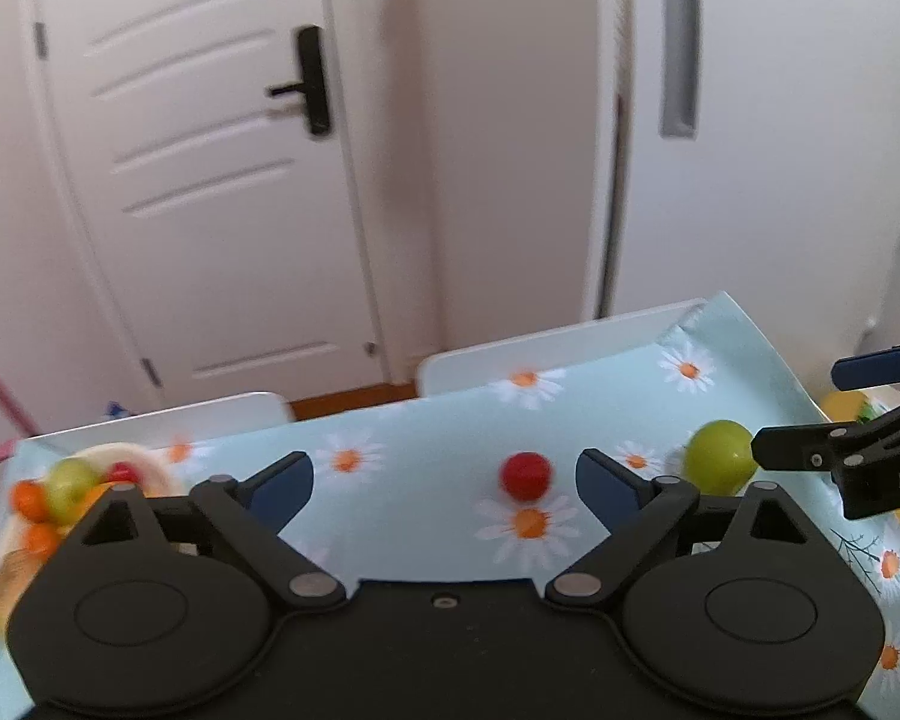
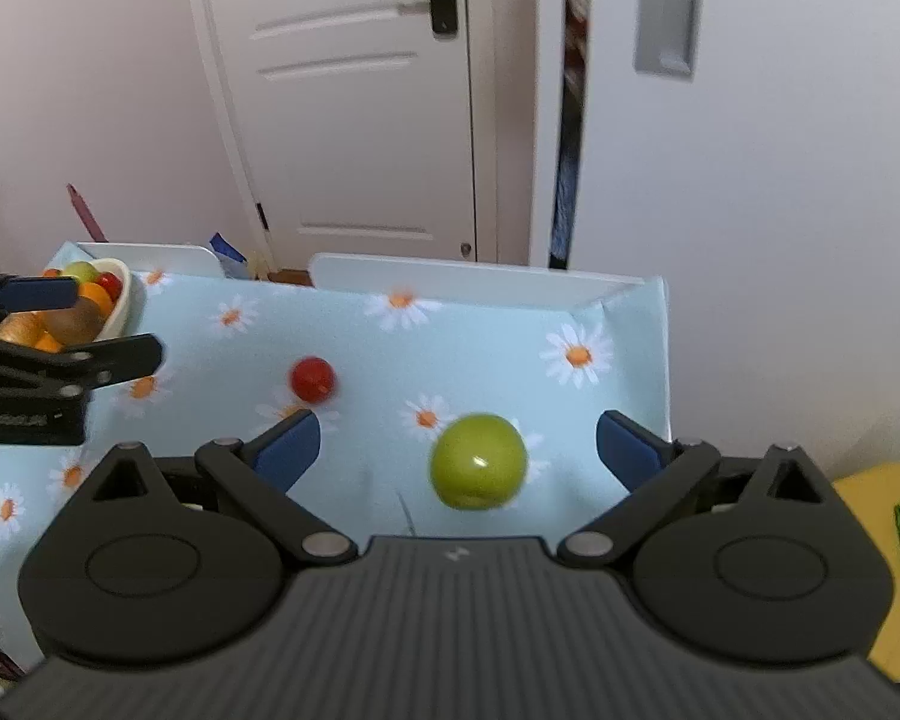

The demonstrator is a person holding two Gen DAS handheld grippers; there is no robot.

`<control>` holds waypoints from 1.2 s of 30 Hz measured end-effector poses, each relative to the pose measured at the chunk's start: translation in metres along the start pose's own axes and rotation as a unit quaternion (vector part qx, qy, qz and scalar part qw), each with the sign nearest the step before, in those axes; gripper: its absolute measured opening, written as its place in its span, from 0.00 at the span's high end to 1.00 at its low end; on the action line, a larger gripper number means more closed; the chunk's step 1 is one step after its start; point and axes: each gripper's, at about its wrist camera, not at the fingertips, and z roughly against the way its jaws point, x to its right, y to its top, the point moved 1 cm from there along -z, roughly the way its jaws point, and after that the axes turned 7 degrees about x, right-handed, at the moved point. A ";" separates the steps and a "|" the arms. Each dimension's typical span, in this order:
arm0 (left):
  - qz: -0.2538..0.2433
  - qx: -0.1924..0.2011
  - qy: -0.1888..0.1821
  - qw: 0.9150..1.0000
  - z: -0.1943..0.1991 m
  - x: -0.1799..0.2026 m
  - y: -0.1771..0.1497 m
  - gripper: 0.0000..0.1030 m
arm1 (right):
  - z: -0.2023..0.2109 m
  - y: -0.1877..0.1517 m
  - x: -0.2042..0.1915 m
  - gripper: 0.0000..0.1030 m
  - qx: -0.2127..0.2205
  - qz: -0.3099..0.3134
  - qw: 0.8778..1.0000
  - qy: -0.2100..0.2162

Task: Organize fruits
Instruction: 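Move both tools back over the small tomato and green apple, then grasp the small red tomato with the left tool while the right tool grasps the green apple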

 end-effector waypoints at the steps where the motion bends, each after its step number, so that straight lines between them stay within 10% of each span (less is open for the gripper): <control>1: -0.004 -0.005 -0.010 1.000 -0.010 0.002 -0.001 0.08 | -0.003 -0.002 0.003 0.00 -0.001 -0.004 1.000 0.000; 21: -0.021 -0.083 -0.084 0.993 -0.113 0.025 -0.022 0.64 | -0.050 -0.025 0.009 0.02 -0.029 -0.016 0.999 0.000; 36: -0.036 -0.082 -0.063 0.994 -0.094 0.019 -0.028 0.65 | -0.062 -0.025 0.005 0.20 -0.039 -0.013 0.999 0.002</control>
